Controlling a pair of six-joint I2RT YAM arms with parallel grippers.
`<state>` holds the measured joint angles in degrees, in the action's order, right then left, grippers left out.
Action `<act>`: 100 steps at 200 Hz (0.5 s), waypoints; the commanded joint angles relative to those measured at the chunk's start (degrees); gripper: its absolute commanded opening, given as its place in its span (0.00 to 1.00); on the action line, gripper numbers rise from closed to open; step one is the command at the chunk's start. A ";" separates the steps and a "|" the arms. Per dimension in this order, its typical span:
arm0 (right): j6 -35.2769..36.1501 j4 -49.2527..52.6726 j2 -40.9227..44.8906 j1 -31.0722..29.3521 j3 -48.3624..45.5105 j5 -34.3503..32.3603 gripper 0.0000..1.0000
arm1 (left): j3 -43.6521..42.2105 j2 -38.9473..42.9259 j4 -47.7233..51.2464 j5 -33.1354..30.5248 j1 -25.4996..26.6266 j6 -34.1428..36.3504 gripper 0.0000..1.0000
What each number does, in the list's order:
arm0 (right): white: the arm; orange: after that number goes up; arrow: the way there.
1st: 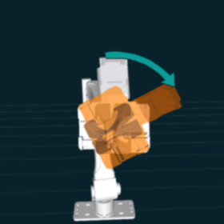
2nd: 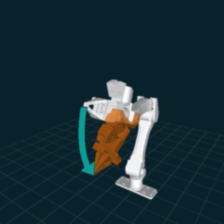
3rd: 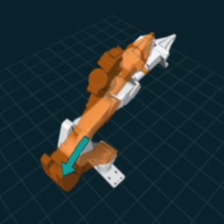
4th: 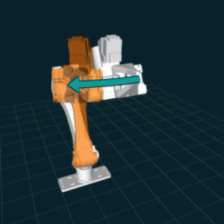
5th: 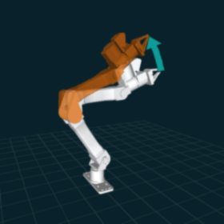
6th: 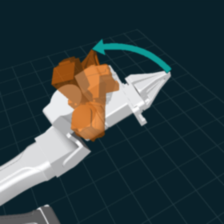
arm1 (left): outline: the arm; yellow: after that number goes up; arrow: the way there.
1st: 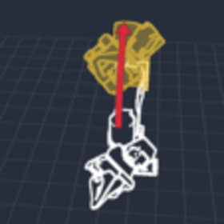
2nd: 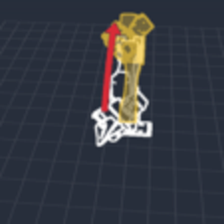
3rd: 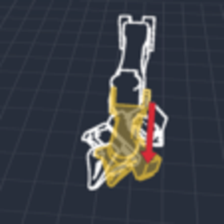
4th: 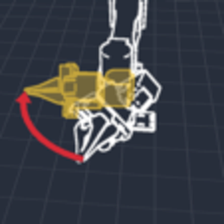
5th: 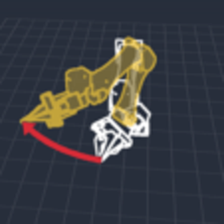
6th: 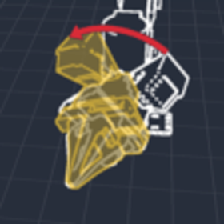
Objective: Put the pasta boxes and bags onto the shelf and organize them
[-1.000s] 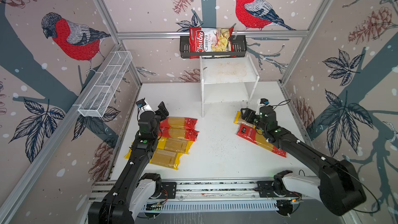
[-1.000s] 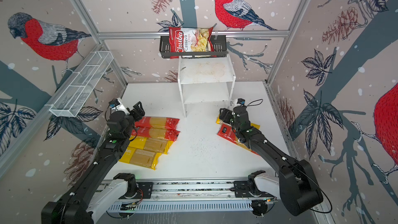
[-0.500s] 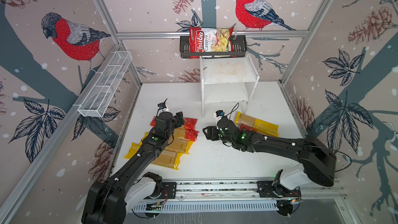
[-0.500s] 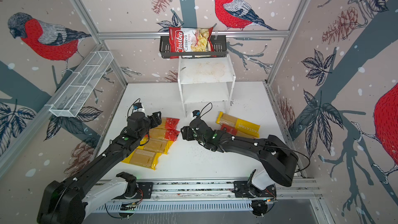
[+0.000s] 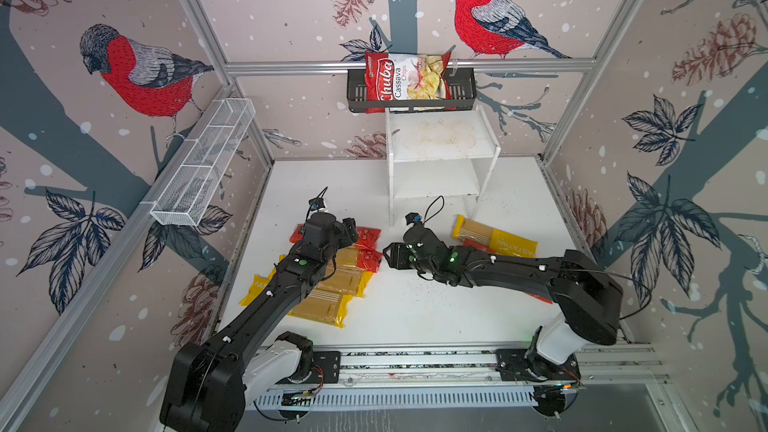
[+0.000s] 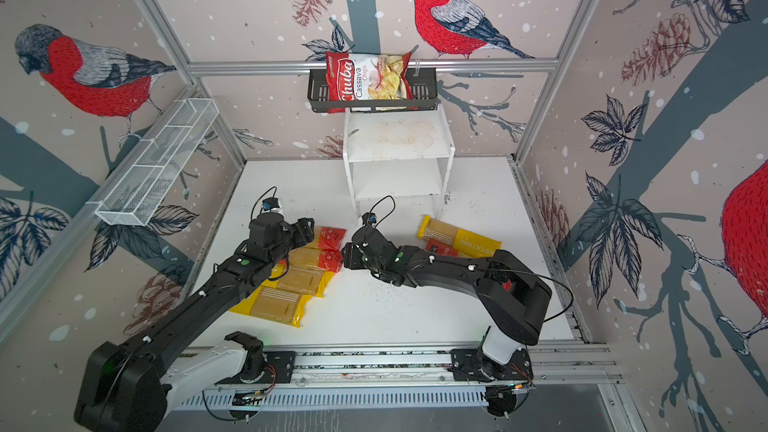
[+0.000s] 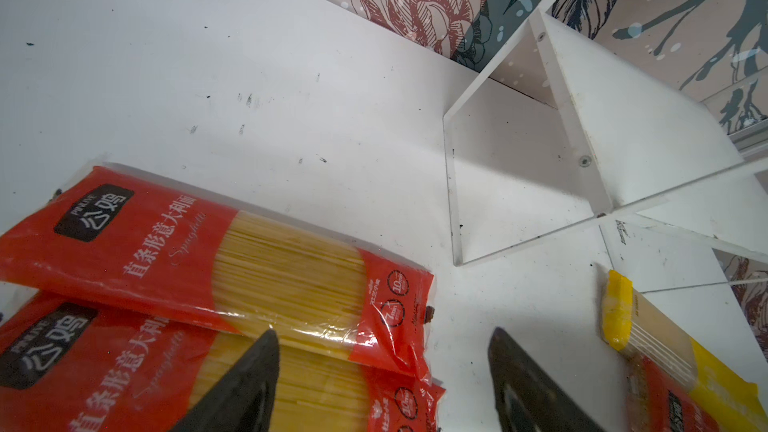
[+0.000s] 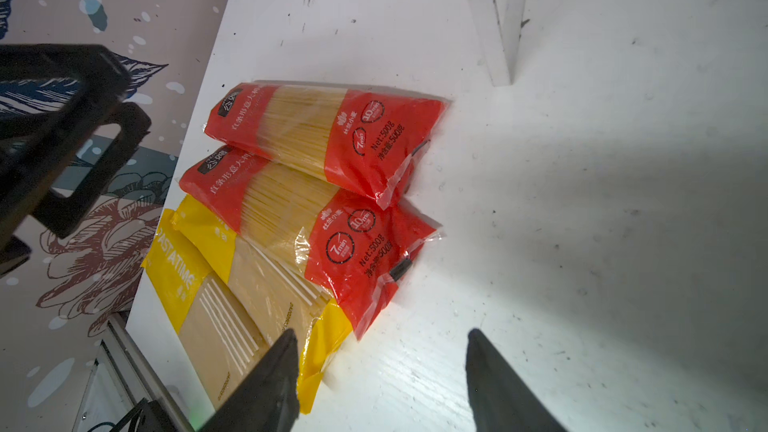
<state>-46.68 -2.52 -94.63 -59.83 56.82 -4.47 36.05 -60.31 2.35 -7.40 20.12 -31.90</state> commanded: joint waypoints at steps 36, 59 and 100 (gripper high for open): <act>-5.51 -2.77 -2.13 1.40 1.24 3.58 0.57 | -0.02 -0.22 0.28 2.91 -0.54 0.83 0.79; -8.74 -6.44 -2.74 2.05 0.93 4.90 0.50 | 0.24 -0.33 1.39 9.74 -6.25 -1.33 0.79; -15.21 -10.37 -3.14 2.83 -1.47 4.60 0.41 | 0.45 0.10 0.95 12.25 -8.87 -0.85 0.78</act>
<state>-56.05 -7.94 -97.43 -57.54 57.06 -0.64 36.03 -59.96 3.62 1.63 11.70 -32.95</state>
